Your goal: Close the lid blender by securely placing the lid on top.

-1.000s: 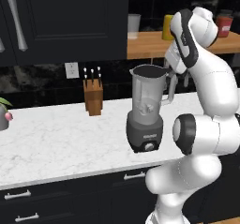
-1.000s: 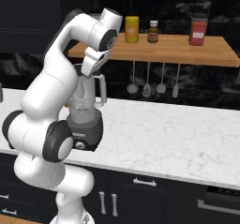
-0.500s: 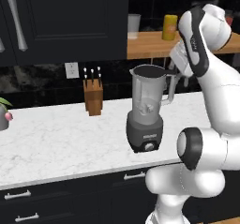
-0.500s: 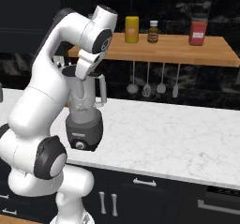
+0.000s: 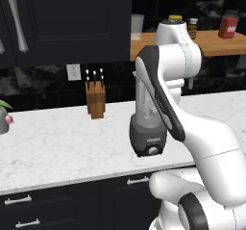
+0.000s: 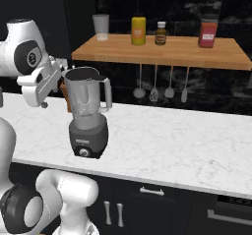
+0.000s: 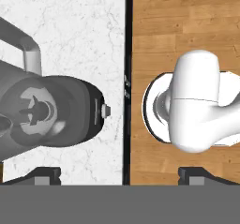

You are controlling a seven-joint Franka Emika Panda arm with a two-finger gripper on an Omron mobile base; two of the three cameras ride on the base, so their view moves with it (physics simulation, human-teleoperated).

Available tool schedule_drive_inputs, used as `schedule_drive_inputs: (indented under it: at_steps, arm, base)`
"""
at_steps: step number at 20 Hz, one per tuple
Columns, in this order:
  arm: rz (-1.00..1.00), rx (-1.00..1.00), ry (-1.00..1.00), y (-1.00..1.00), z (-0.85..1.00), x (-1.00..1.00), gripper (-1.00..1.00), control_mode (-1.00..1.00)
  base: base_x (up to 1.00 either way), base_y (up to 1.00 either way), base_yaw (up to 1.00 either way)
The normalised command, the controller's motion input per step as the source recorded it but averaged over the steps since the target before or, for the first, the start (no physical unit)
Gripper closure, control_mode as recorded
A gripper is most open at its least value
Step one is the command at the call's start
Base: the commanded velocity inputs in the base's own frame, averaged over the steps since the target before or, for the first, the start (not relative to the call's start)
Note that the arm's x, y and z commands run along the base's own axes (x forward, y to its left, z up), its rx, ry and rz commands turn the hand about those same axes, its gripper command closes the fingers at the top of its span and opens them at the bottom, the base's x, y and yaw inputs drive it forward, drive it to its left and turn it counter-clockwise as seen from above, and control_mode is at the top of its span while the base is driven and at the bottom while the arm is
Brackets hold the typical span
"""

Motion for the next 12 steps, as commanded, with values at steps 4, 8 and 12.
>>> schedule_drive_inputs:
  at_steps: [4, 8, 12]
  arm:
    - [0.04, -0.34, 0.01, 1.0, -0.53, -0.56, -1.0, -1.0]
    - [0.0, -0.24, 0.06, 0.99, -0.63, -0.07, -1.0, -1.0]
    - [0.0, 0.01, 0.04, 0.24, -0.14, 0.0, -1.0, -1.0]
  base:
    - [0.0, 0.0, 0.0]
    - [0.0, 0.0, 0.0]
    - [0.0, 0.0, 0.0]
